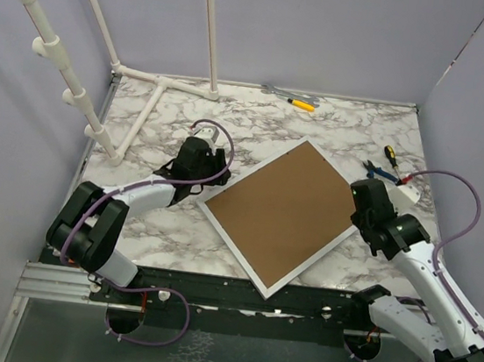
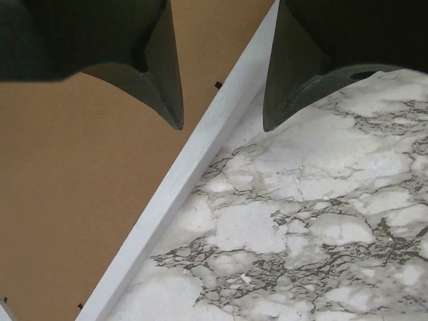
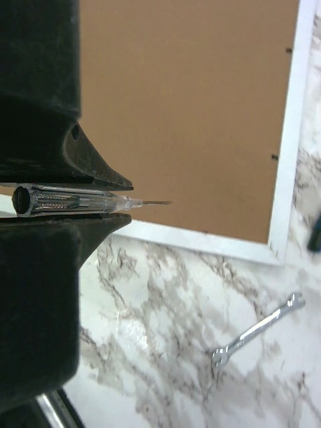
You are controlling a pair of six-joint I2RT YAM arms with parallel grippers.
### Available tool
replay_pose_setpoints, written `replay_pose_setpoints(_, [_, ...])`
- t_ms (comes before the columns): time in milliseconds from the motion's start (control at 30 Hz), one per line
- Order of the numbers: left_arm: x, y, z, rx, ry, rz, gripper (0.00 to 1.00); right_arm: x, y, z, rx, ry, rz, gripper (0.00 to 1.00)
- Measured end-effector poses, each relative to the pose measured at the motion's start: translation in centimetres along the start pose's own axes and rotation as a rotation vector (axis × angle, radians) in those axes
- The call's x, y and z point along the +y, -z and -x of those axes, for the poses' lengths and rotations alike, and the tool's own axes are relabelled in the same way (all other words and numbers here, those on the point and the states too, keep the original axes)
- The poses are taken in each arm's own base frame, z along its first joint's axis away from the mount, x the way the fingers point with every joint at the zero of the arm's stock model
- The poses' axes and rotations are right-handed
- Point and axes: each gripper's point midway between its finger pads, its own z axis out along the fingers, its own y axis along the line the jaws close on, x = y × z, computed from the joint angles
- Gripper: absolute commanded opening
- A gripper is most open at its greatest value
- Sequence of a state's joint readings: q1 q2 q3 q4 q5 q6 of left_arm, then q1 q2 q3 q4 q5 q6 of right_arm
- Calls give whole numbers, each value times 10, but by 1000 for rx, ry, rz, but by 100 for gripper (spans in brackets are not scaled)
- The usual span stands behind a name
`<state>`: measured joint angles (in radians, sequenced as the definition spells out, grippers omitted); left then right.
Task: Take the photo out of the frame
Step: Adjust the photo frame at the center of the board.
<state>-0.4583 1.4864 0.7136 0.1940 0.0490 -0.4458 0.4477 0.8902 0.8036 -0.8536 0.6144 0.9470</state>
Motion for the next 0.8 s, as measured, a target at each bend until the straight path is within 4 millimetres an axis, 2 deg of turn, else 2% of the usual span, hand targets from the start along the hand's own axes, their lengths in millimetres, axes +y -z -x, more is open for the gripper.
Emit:
replay_pose_setpoints(267, [-27,-4,9,-12,-50,-86,58,-39,1,-3,-23,-68,-203,0])
replay_pose_setpoints(467, [-44,-16,2,9,-83,-126,58,-49,-10,-19,3,-70,-275,1])
replay_pose_setpoints(633, [-42,-18,0,11,-80,-113,59,-48,-19,-32,31,-63,-273,0])
replay_pose_setpoints(800, [-32,-18,2,-14,-53,-59,61,-34,-29,-40,65,-42,-241,1])
